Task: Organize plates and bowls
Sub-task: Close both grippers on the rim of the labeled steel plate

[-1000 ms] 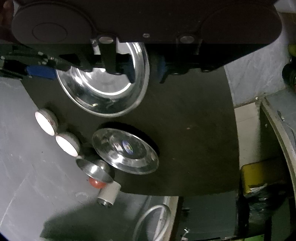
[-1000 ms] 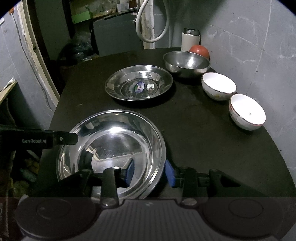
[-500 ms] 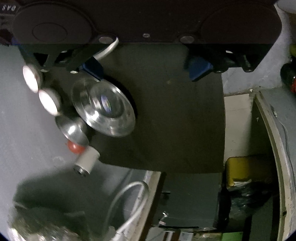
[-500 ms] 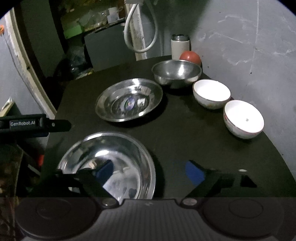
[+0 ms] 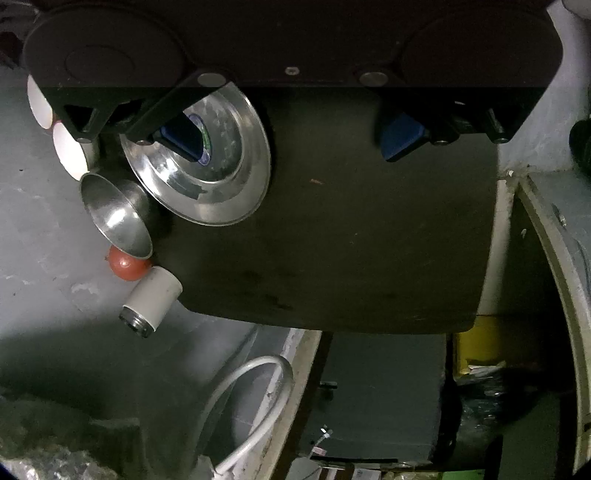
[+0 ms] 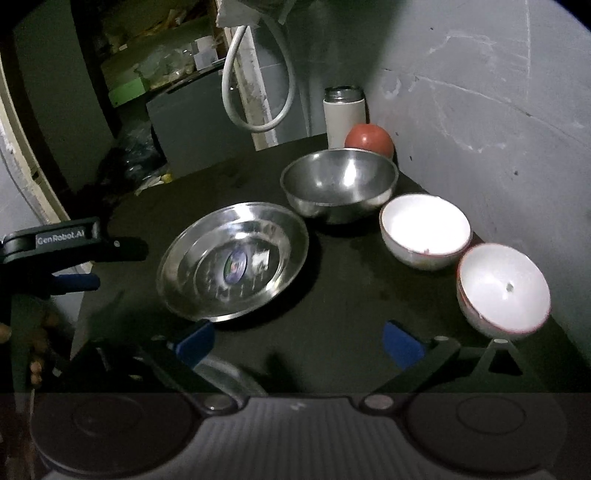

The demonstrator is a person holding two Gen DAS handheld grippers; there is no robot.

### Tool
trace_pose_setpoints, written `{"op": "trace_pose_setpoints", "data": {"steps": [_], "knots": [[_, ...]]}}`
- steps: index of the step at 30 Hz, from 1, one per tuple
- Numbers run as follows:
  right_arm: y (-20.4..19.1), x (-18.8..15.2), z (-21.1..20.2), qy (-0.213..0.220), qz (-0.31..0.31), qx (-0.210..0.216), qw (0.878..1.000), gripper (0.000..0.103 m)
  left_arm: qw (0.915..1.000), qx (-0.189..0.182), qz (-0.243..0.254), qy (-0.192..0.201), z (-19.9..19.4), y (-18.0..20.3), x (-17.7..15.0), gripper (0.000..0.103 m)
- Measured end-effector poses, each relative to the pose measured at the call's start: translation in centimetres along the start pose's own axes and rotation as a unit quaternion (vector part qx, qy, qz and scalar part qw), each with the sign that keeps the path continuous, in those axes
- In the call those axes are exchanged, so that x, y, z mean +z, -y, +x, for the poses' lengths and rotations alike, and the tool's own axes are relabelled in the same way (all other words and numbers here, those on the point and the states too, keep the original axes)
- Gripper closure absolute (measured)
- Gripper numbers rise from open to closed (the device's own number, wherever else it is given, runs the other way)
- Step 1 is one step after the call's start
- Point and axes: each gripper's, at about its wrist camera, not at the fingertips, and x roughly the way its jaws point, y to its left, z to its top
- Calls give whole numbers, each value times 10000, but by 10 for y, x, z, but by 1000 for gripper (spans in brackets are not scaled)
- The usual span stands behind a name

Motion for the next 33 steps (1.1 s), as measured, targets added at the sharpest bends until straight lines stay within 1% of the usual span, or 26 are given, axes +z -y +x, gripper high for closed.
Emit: {"op": "trace_pose_setpoints", "data": {"steps": [7,12,16,18,19,20,21,23,24,25,26,27,29,30,31,33], "knots": [[-3,15,24,116,-19,-140,9998,4,10000,-8,-50,-80,22,4,9,1],[-6,24,39,104,-65,-191,9997,16,10000,2,-83,-36,27,9,9,2],[-7,28,48,49,-106,-199,9997,25,9999,-88,-61,-73,30,12,9,9],[-9,30,52,16,-139,-194,9997,31,9999,-108,-37,-94,31,15,9,13],[-10,30,53,1,-162,-190,9997,33,9999,-125,-26,-110,32,15,9,18],[-11,30,54,-17,-180,-184,9997,37,9998,-142,-22,-135,33,16,8,24],[-12,30,55,-29,-194,-187,9996,44,9997,-156,-19,-165,33,16,8,26],[-13,30,57,-52,-210,-186,9996,49,9996,-183,-16,-209,34,16,8,38],[-13,29,57,-59,-216,-173,9996,52,9995,-207,-17,-225,34,16,8,42],[-14,29,57,-61,-218,-158,9996,53,9994,-228,-23,-250,34,16,7,50],[-14,29,57,-69,-224,-152,9996,57,9993,-234,-45,-271,35,15,7,55],[-14,29,57,-81,-229,-149,9996,59,9993,-243,-80,-287,35,14,7,57],[-15,28,58,-108,-240,-128,9996,62,9990,-255,-148,-331,36,12,5,65],[-15,28,59,-128,-253,-112,9995,63,9989,-245,-164,-357,36,12,5,68],[-15,28,60,-156,-270,-103,9995,64,9990,-227,-166,-355,36,11,4,73],[-15,27,61,-176,-282,-71,9994,69,9990,-206,-169,-359,36,10,4,77]]}}
